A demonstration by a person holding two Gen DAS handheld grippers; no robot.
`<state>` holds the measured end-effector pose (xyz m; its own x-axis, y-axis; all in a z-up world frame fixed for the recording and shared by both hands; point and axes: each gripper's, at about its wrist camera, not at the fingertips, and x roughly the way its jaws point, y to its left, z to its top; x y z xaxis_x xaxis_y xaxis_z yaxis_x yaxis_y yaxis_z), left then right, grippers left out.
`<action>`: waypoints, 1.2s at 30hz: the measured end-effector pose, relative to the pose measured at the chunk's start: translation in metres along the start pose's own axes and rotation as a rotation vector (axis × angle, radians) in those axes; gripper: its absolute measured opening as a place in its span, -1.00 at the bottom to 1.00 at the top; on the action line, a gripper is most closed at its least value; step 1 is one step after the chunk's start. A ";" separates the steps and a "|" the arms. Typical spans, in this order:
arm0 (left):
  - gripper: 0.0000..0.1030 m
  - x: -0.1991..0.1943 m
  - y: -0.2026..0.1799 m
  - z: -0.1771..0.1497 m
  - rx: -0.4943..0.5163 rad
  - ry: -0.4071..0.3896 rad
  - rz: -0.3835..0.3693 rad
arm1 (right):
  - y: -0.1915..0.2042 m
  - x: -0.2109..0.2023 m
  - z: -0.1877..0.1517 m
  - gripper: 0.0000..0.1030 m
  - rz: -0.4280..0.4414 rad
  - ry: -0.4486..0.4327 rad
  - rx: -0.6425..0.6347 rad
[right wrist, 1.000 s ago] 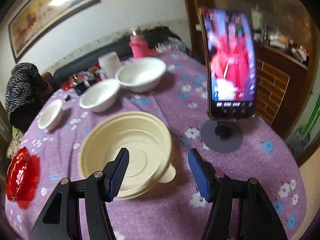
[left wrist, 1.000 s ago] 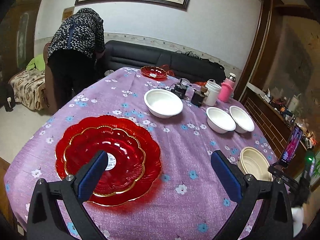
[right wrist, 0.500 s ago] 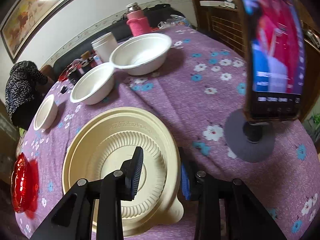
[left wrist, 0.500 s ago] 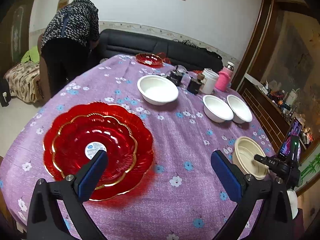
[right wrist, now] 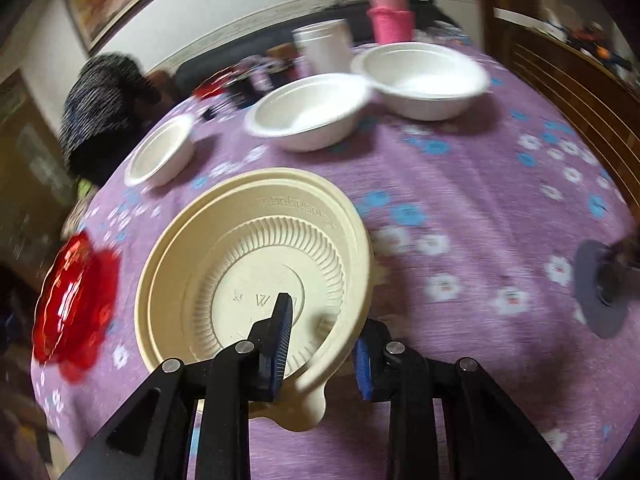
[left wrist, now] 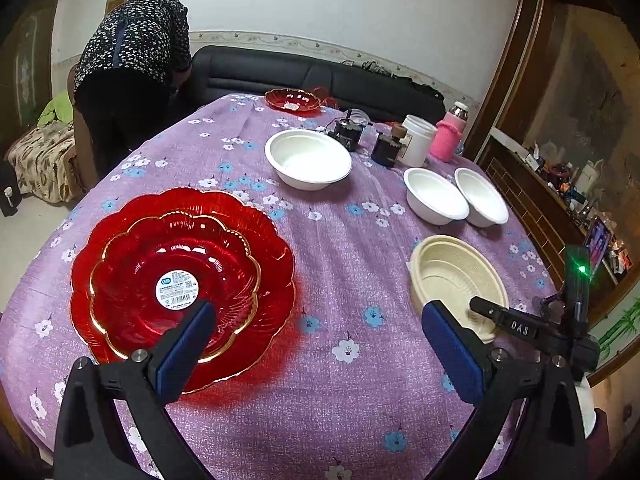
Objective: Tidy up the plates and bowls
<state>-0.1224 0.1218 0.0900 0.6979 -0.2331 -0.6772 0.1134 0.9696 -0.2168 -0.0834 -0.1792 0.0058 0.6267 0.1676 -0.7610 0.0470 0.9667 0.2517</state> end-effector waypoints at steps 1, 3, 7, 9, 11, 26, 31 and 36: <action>0.99 0.002 -0.001 0.000 0.002 0.006 0.005 | 0.007 0.001 -0.002 -0.43 0.017 0.011 -0.028; 0.99 0.008 -0.002 0.000 0.009 0.023 0.016 | 0.018 0.003 -0.007 -0.42 0.041 0.028 -0.075; 0.99 0.031 -0.023 0.004 0.095 0.088 0.067 | 0.029 0.006 -0.015 -0.42 0.052 0.044 -0.128; 0.99 0.039 -0.035 0.005 0.136 0.101 0.060 | 0.027 0.008 -0.016 -0.42 0.047 0.043 -0.124; 0.99 0.046 -0.048 0.007 0.165 0.108 0.040 | 0.023 0.010 -0.016 -0.42 0.041 0.050 -0.106; 0.99 0.098 -0.046 0.017 0.051 0.237 -0.058 | 0.014 0.005 -0.021 -0.42 0.029 0.024 -0.046; 0.99 0.105 -0.045 0.017 0.006 0.267 -0.095 | 0.012 0.003 -0.021 -0.42 0.049 0.016 -0.013; 0.99 0.092 -0.041 0.035 0.012 0.210 -0.081 | -0.001 -0.011 -0.009 -0.37 0.098 -0.016 0.056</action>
<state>-0.0379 0.0635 0.0614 0.5238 -0.3192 -0.7898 0.1722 0.9477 -0.2688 -0.0976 -0.1804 0.0084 0.6429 0.2574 -0.7214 0.0276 0.9334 0.3576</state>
